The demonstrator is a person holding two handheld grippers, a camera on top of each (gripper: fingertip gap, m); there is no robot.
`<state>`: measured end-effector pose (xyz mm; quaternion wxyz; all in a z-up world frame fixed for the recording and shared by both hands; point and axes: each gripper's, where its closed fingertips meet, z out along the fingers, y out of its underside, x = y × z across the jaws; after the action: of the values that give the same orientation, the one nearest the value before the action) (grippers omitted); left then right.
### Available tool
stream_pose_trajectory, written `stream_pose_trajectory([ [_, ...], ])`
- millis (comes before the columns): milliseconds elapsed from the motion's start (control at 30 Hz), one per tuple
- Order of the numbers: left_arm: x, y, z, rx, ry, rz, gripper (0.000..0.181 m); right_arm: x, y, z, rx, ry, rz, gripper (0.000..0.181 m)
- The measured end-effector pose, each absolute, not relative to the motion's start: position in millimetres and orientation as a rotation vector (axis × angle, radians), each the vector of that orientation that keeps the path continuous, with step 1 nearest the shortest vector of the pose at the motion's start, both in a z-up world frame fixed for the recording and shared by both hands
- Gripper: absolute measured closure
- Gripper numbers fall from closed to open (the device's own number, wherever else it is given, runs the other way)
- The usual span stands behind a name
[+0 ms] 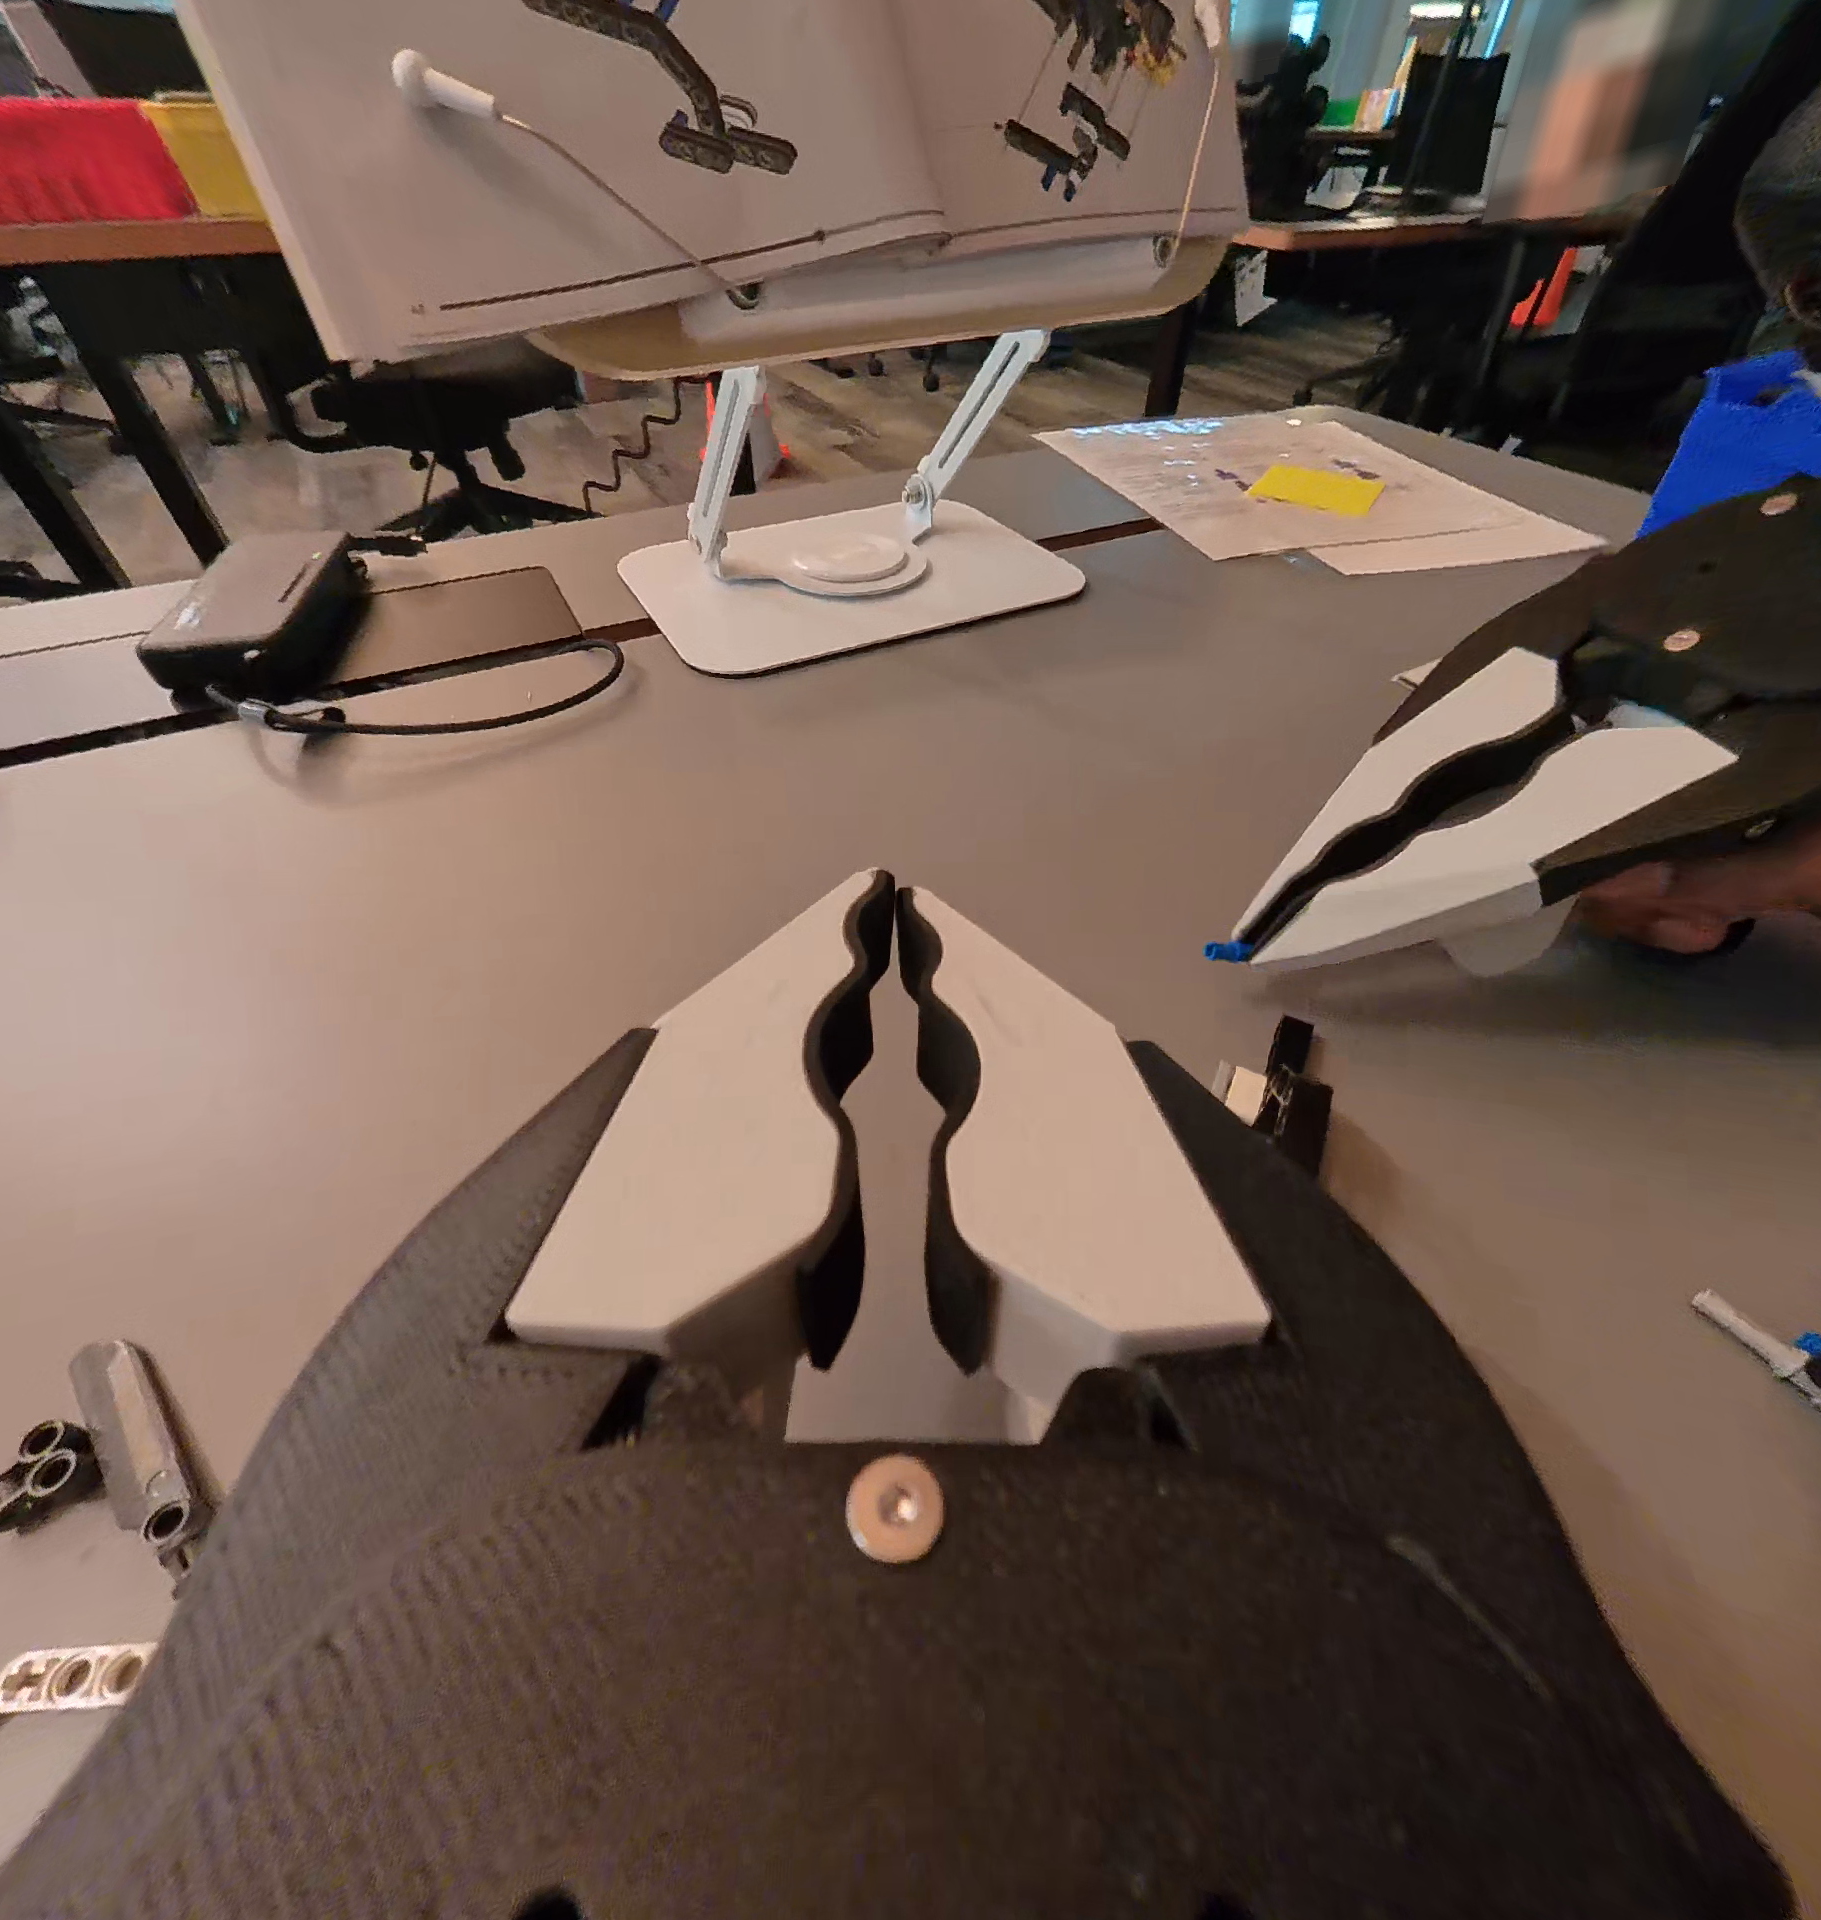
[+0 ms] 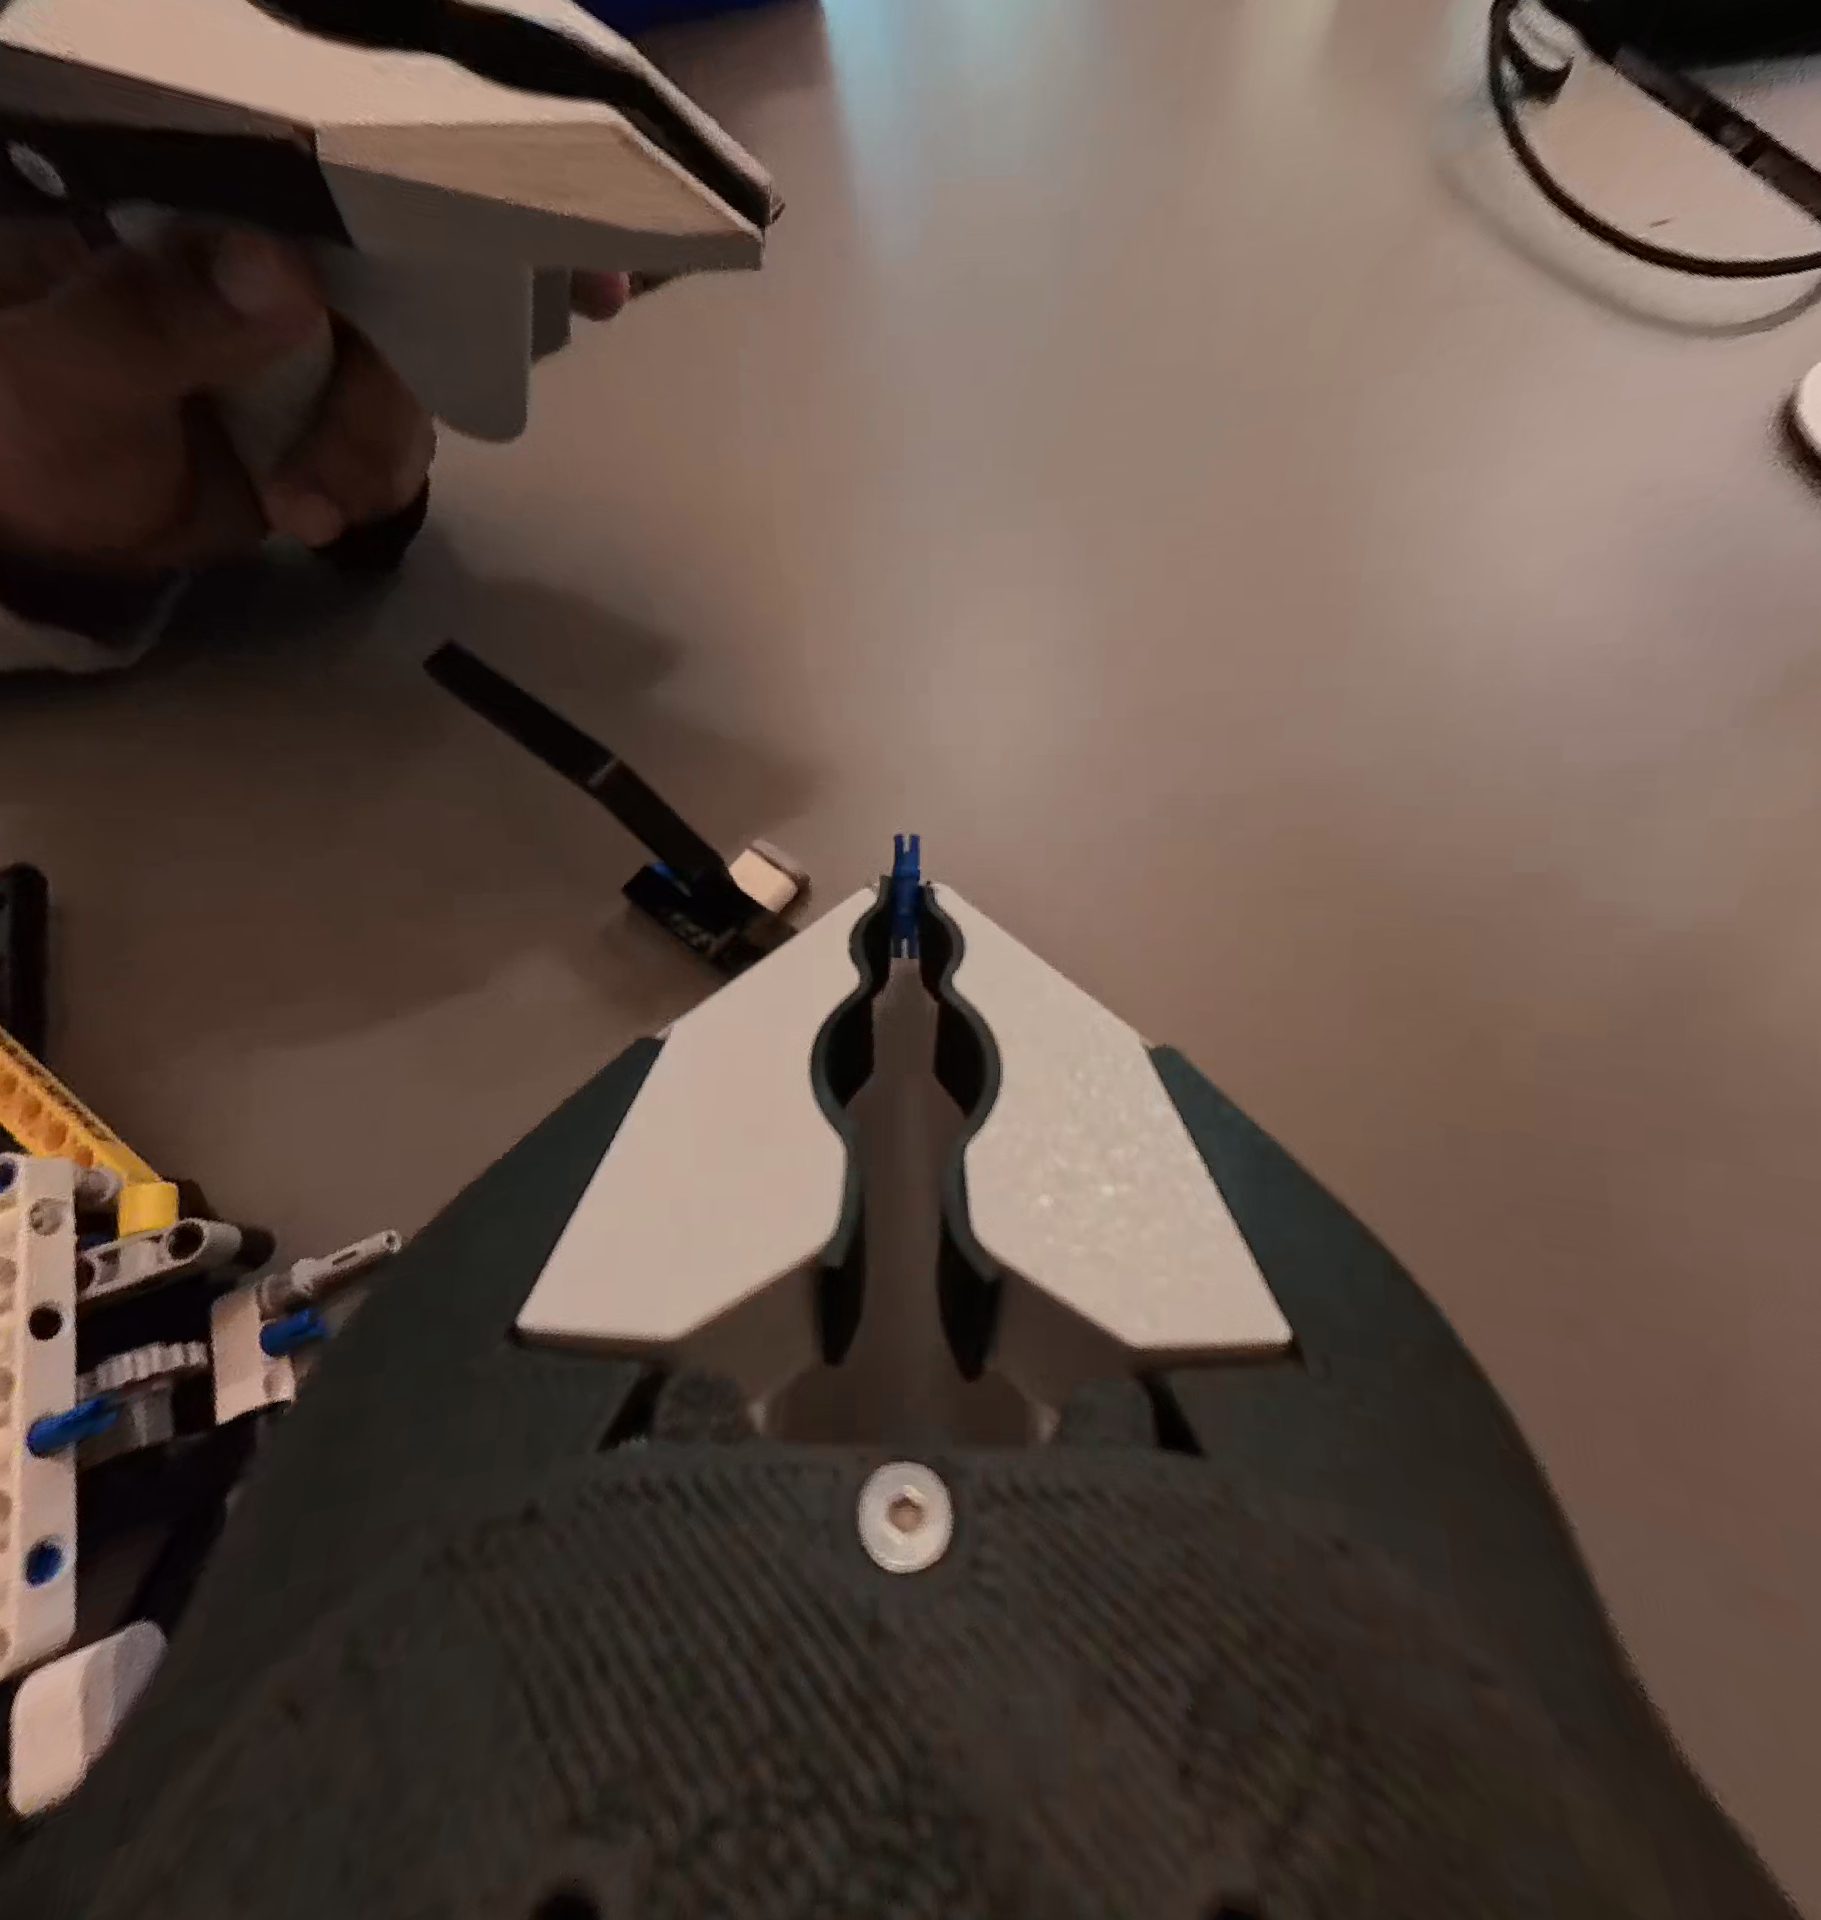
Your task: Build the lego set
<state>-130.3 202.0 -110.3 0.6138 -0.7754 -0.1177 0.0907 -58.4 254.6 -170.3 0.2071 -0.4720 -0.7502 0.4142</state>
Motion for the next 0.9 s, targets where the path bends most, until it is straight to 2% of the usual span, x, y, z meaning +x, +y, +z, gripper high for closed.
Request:
stream_pose_trajectory([
  [267,-123,205,-111,-1.807,-0.201,0.303,0.181,-44,242,-180,-1.314,-2.217,1.168,0.178],
  [900,-137,196,-104,-1.729,-0.325,0.208,0.181,-24,214,-182,-1.291,-2.363,1.298,0.179],
])
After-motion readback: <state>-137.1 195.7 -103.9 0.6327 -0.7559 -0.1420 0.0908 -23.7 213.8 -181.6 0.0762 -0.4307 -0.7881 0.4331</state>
